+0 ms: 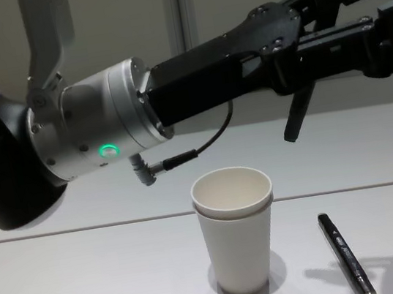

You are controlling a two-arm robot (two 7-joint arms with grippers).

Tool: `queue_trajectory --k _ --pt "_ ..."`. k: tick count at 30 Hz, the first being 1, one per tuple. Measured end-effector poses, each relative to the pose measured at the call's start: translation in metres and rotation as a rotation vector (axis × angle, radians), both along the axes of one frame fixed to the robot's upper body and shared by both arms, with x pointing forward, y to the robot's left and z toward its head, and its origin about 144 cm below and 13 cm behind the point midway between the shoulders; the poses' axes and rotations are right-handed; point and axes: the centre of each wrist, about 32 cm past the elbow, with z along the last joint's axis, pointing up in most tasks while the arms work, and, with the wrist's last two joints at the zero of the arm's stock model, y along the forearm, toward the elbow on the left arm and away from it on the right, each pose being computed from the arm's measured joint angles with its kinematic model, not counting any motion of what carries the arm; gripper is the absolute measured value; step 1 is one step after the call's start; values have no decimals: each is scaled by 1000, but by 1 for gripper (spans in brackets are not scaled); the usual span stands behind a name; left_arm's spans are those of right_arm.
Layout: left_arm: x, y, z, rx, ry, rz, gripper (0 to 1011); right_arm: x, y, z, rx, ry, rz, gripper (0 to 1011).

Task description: Place the pen into the pen holder.

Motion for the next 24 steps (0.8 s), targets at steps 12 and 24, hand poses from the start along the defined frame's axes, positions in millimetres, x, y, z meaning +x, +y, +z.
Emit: queue_trajectory --k 12,24 --pt "0 0 0 0 0 0 1001 12 19 -8 -23 19 20 202" --pt "0 0 0 0 0 0 1001 25 40 -18 -47 28 31 203"
